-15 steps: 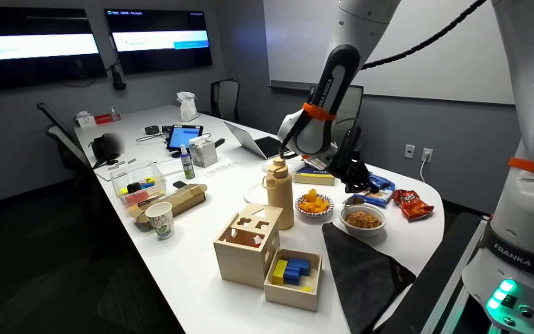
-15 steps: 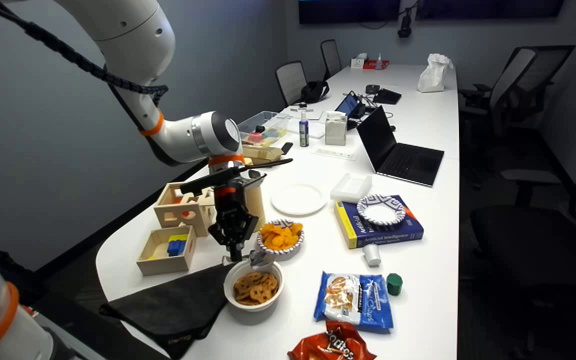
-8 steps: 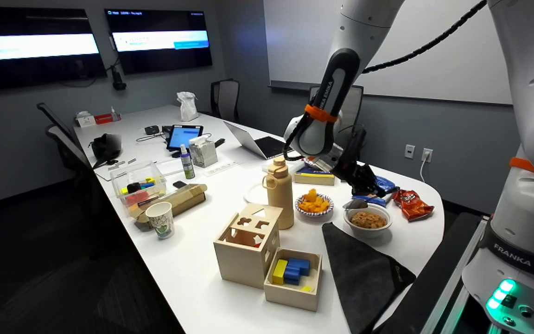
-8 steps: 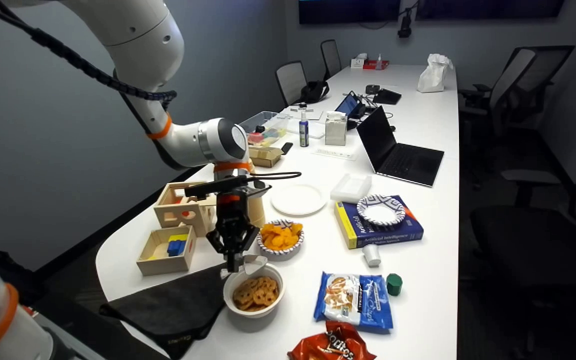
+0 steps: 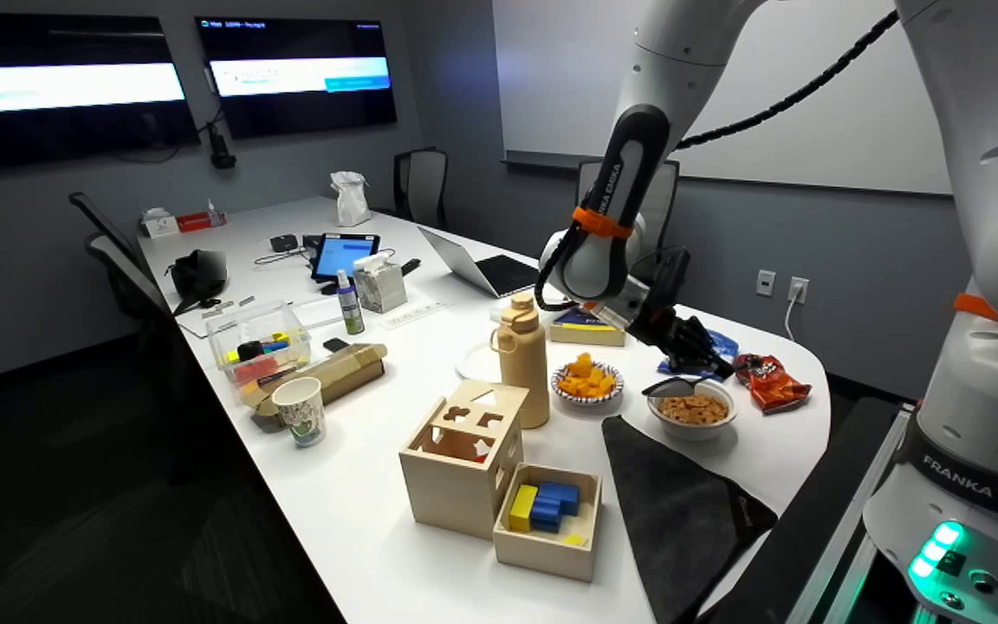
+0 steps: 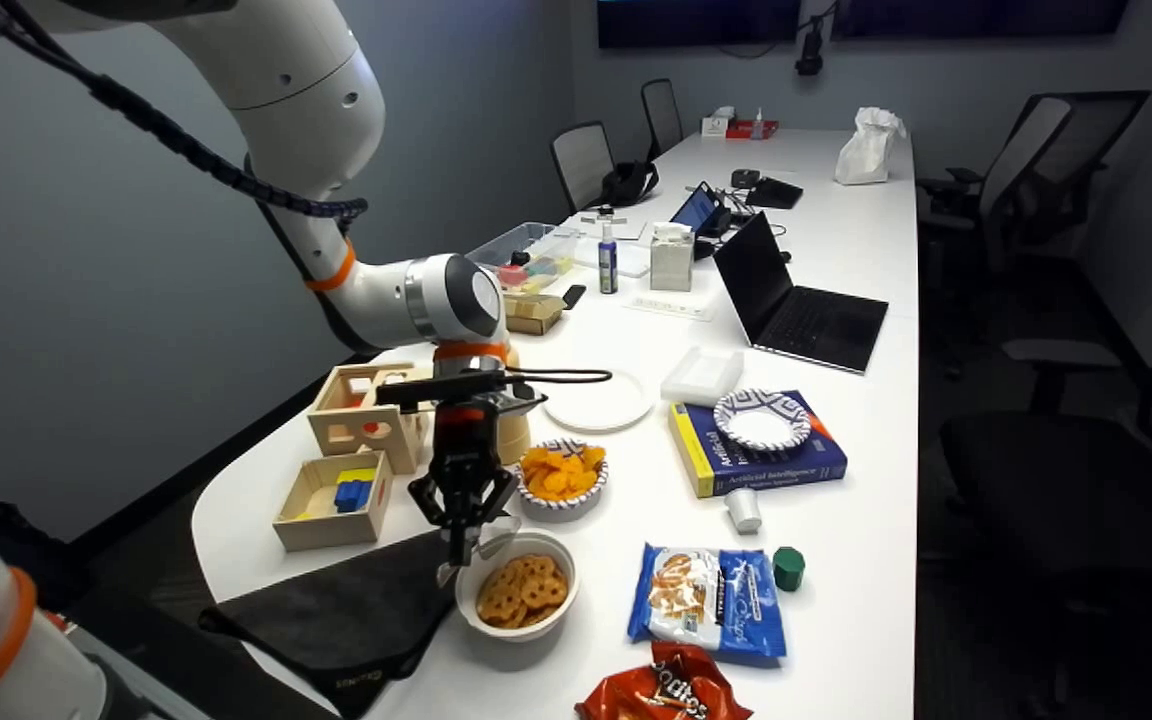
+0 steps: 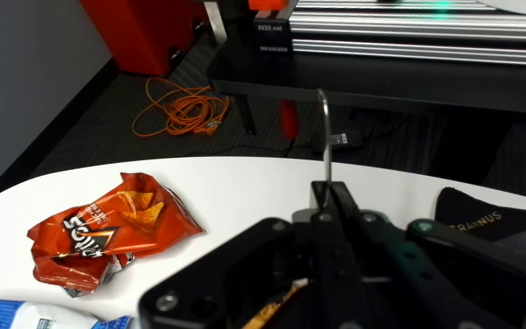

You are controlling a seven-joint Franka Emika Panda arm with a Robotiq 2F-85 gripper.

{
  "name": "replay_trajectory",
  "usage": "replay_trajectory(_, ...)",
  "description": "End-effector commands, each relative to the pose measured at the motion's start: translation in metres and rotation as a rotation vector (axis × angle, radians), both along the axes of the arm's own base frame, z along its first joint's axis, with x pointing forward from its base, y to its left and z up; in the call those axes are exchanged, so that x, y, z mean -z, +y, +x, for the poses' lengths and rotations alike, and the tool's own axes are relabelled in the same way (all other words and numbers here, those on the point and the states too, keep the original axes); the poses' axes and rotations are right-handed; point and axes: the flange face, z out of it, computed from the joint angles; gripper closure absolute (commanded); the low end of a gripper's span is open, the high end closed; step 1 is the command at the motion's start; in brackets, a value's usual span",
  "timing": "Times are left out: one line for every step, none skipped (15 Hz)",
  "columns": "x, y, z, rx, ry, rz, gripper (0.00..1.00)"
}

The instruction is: Stir inside the white bowl with the kitchen utensil

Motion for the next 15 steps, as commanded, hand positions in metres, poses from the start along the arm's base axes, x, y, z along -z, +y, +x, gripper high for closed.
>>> replay_trajectory(-0.01,-0.003,-0.012,0.05,0.006,0.014,0.99)
replay_trajectory(-0.012,-0.003,-0.016,0.062,0.004,0.01,0.99)
replay_trajectory(-0.014,-0.003,-0.019,0.072,0.006,0.006,0.99)
replay_trajectory(-0.015,-0.003,-0.023,0.084,0.012,0.002,0.99)
replay_trajectory(-0.017,-0.003,-0.027,0.097,0.019,-0.001,0.99)
replay_trajectory(-0.018,-0.004,-0.031,0.111,0.028,-0.003,0.99)
replay_trajectory(-0.019,-0.005,-0.035,0.126,0.037,-0.006,0.99)
replay_trajectory(-0.018,-0.007,-0.039,0.14,0.05,-0.009,0.99)
replay_trajectory(-0.017,-0.009,-0.04,0.155,0.066,-0.012,0.99)
replay_trajectory(-0.012,-0.012,-0.039,0.169,0.084,-0.014,0.99)
replay_trajectory(-0.009,-0.014,-0.039,0.174,0.104,-0.012,0.99)
replay_trajectory(-0.003,-0.017,-0.036,0.179,0.127,-0.009,0.99)
replay_trajectory(0.002,-0.02,-0.034,0.191,0.145,-0.012,0.99)
replay_trajectory(0.007,-0.022,-0.032,0.198,0.164,-0.012,0.99)
replay_trajectory(0.01,-0.025,-0.031,0.204,0.181,-0.012,0.99)
